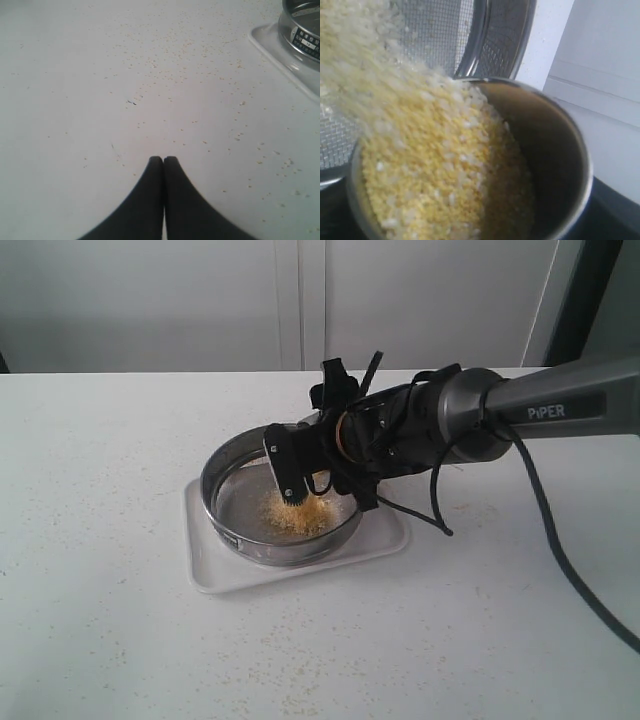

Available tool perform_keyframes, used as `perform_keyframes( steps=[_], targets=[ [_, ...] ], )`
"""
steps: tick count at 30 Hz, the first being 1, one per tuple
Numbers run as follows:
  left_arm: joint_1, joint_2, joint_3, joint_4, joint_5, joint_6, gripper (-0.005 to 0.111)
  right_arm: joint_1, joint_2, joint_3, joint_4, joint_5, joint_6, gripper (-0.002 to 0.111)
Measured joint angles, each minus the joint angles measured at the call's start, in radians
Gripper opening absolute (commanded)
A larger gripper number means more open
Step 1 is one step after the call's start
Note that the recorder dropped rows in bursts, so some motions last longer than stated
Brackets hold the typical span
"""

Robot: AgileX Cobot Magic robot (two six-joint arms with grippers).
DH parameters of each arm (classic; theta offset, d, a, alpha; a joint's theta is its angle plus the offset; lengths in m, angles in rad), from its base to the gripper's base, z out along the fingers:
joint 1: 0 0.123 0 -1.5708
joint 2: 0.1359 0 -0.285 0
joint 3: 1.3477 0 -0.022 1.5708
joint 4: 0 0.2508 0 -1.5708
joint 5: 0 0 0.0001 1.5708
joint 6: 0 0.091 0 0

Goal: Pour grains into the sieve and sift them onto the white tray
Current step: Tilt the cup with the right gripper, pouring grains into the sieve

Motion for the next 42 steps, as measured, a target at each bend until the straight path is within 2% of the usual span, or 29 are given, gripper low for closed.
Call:
perform_keyframes(
  steps=[5,13,42],
  targets=[
    [0.000,0.000,0.000,0.000,0.000,0.000,0.000,0.000,0.000,0.000,-0.004,-0.045,-0.047,0.000],
    [0.000,0.000,0.000,0.000,0.000,0.000,0.000,0.000,0.000,0.000,-0.023,0.000,-0.140,0.000],
    [0.000,0.000,0.000,0.000,0.000,0.000,0.000,0.000,0.000,0.000,-0.129,0.041,-0.150,0.000]
  ],
)
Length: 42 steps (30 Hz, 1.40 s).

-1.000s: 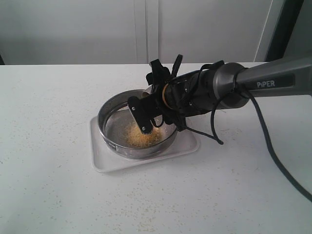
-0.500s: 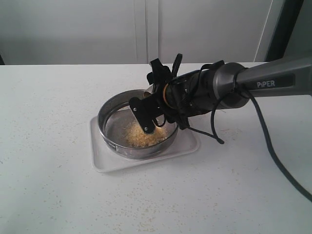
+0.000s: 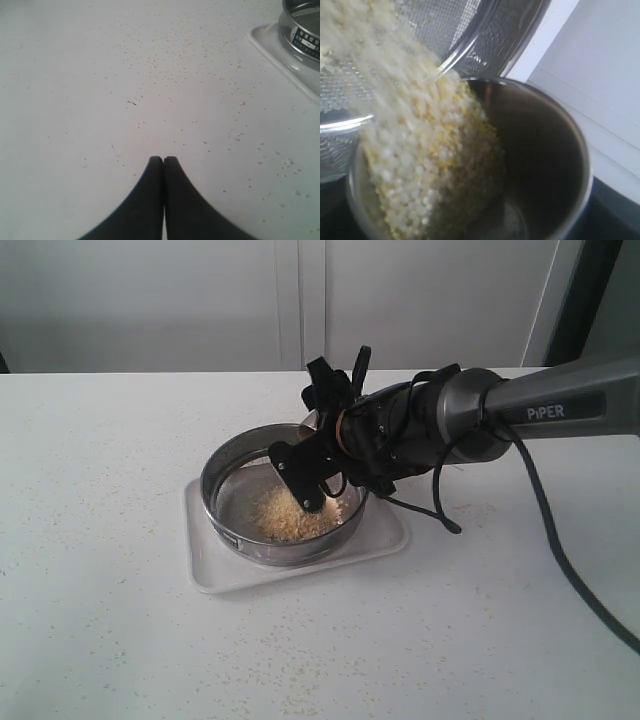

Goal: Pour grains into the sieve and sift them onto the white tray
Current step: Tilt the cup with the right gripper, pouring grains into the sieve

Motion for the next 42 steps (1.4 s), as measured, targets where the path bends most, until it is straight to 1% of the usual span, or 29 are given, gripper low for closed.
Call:
perform_keyframes(
  steps=[5,13,24,32,37,42],
  targets=[
    [0.000,0.000,0.000,0.000,0.000,0.000,0.000,0.004,0.000,0.000,-0.061,0.036,0.000,0.000],
    [0.000,0.000,0.000,0.000,0.000,0.000,0.000,0.012,0.000,0.000,-0.108,0.039,0.000,0.000],
    [0.000,0.000,0.000,0.000,0.000,0.000,0.000,0.046,0.000,-0.002,-0.112,0.039,0.000,0.000],
    [0.000,0.000,0.000,0.000,0.000,0.000,0.000,0.073,0.000,-0.064,-0.114,0.087,0.000,0.000],
    [0.000,0.000,0.000,0.000,0.000,0.000,0.000,0.096,0.000,-0.068,-0.114,0.089,0.000,0.000],
    [0.000,0.000,0.000,0.000,0.000,0.000,0.000,0.135,0.000,-0.068,-0.114,0.158,-0.105,0.000]
  ],
)
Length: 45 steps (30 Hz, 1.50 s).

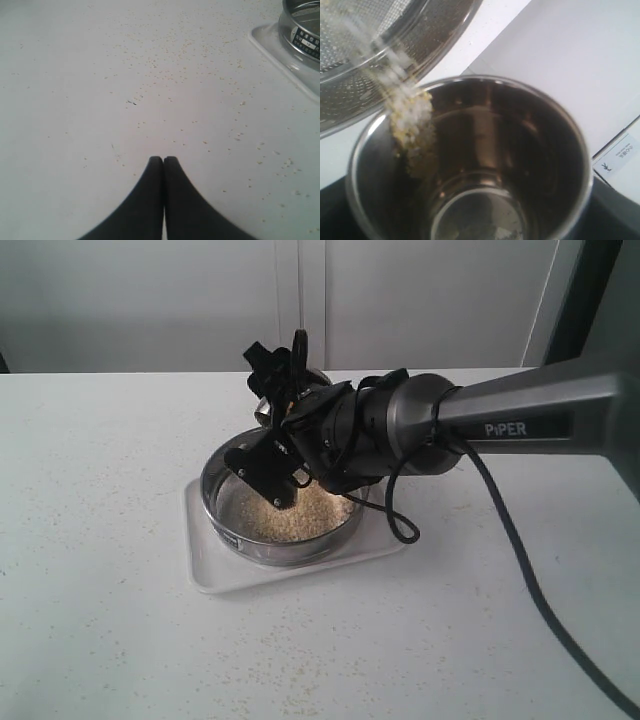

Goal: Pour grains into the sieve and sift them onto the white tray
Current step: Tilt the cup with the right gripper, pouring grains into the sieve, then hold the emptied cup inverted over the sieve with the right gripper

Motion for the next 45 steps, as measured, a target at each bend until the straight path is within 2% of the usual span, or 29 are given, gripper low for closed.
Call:
perform_keyframes(
  steps=[9,19,45],
  targets=[
    [0.000,0.000,0.000,0.000,0.000,0.000,0.000,0.026,0.000,0.000,0.000,0.028,-0.007,0.000],
    [0.000,0.000,0.000,0.000,0.000,0.000,0.000,0.037,0.000,-0.002,0.000,0.206,-0.044,0.000],
    [0.000,0.000,0.000,0.000,0.000,0.000,0.000,0.056,0.000,-0.002,0.000,0.187,-0.018,0.000]
  ],
)
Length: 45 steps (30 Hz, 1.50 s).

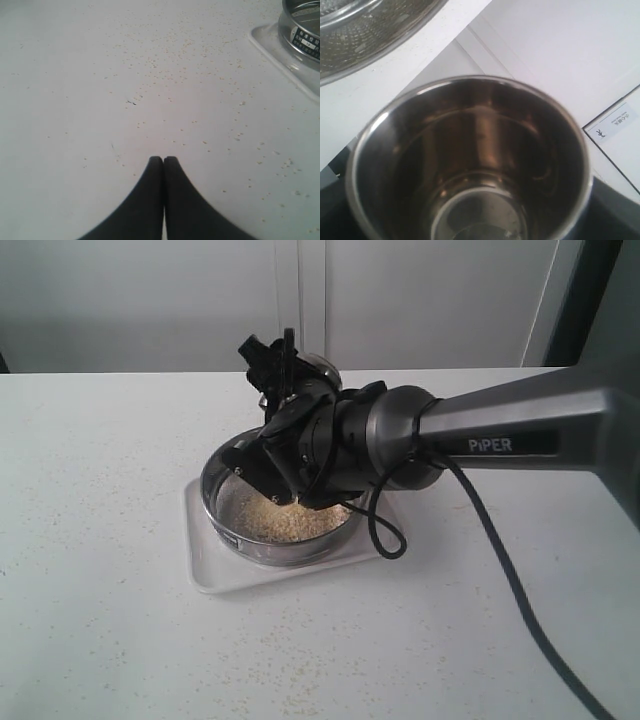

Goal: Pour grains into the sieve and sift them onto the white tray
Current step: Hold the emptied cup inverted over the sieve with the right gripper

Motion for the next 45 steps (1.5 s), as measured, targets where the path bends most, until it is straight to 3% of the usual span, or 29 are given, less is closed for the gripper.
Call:
perform_keyframes(
  steps=[10,45],
  targets=[
    [0.000,0.000,0.000,0.000,0.000,0.000,0.000,0.000,0.000,0.000,0.000,0.053,0.009,0.000],
    [0.000,0.000,0.000,0.000,0.000,0.000,0.000,0.000,0.000,0.000,0.005,-0.008,0.022,0.000]
  ],
)
